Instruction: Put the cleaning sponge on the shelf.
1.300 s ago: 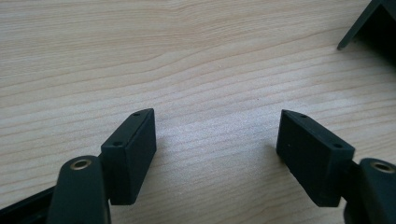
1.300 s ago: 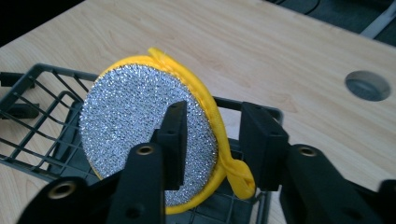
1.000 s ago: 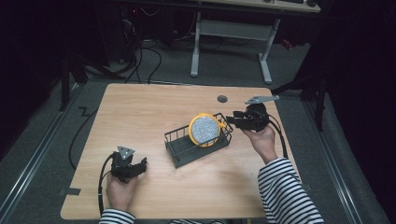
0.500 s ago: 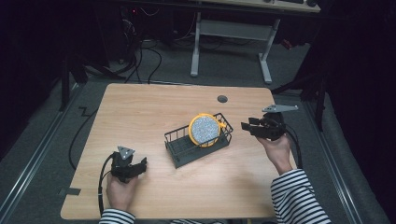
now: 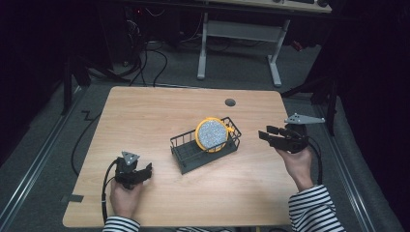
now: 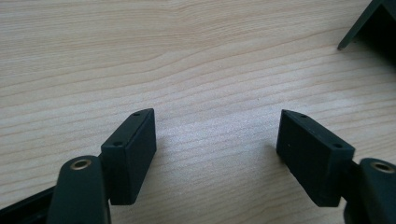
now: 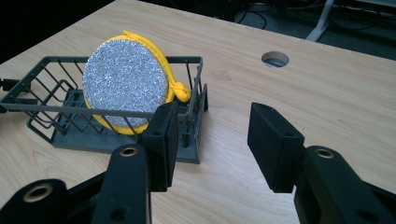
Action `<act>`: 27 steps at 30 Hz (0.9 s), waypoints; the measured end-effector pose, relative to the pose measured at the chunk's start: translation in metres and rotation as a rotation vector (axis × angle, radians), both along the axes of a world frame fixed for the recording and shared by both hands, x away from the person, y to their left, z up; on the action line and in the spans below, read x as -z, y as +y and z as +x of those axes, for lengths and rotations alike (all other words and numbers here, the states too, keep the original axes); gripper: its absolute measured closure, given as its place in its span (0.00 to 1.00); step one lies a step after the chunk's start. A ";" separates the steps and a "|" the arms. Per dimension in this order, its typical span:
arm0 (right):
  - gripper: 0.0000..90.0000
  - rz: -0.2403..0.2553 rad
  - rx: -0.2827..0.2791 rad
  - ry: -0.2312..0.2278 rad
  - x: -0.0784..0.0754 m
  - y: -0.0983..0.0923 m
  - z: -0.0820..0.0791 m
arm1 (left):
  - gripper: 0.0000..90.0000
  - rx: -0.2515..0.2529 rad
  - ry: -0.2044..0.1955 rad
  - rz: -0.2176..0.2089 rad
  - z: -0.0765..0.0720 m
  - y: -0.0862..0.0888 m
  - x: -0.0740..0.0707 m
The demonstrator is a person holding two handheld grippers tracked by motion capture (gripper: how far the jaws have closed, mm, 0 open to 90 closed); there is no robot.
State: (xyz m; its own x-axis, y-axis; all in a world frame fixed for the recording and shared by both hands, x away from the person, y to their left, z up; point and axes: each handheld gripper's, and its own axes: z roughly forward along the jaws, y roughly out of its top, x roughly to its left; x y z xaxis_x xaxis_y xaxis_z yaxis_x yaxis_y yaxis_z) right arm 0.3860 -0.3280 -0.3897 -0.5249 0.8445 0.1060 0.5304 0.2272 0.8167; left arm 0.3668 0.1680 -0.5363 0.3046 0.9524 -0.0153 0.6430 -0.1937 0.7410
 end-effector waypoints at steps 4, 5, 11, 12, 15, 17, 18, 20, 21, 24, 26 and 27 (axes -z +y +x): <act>0.60 0.013 0.003 0.004 0.003 -0.004 -0.005 | 0.32 0.000 0.000 0.000 0.000 0.000 0.000; 0.60 0.008 0.009 0.014 0.008 -0.005 -0.008 | 0.32 0.000 0.000 0.000 0.000 0.000 0.000; 0.60 0.012 0.027 0.029 0.017 -0.011 -0.015 | 0.32 -0.002 -0.001 0.000 0.000 0.000 0.000; 0.60 0.017 0.031 0.032 0.022 -0.013 -0.018 | 0.32 -0.002 -0.001 0.000 0.000 0.000 0.000; 0.60 0.026 0.041 0.034 0.028 -0.018 -0.024 | 0.32 -0.002 -0.001 0.001 0.000 0.000 0.000; 0.60 0.035 0.051 0.046 0.033 -0.021 -0.027 | 0.32 -0.002 -0.001 0.001 0.000 0.000 0.000; 0.60 0.038 0.052 0.042 0.035 -0.022 -0.029 | 0.32 -0.002 -0.001 0.001 0.000 0.000 0.000; 0.60 0.042 0.055 0.045 0.037 -0.023 -0.030 | 0.32 -0.002 -0.001 0.001 0.000 0.000 0.000; 0.60 0.045 0.060 0.049 0.040 -0.024 -0.032 | 0.32 -0.002 -0.001 0.001 0.000 0.000 0.000; 0.59 0.058 0.073 0.054 0.051 -0.027 -0.038 | 0.32 -0.002 -0.002 0.001 0.000 0.000 0.000; 0.59 0.065 0.079 0.060 0.057 -0.028 -0.040 | 0.32 -0.003 -0.002 0.001 0.000 0.000 0.000; 0.59 0.069 0.081 0.060 0.059 -0.028 -0.040 | 0.32 -0.002 -0.001 0.001 0.000 0.000 0.000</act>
State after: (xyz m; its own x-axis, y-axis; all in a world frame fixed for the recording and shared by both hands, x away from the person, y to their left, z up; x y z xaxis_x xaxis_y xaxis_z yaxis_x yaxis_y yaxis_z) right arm 0.3456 -0.3563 -0.4488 -0.4460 0.8736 0.1946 0.5935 0.1260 0.7949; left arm 0.3668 0.1677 -0.5363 0.3023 0.9531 -0.0136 0.6424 -0.1931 0.7417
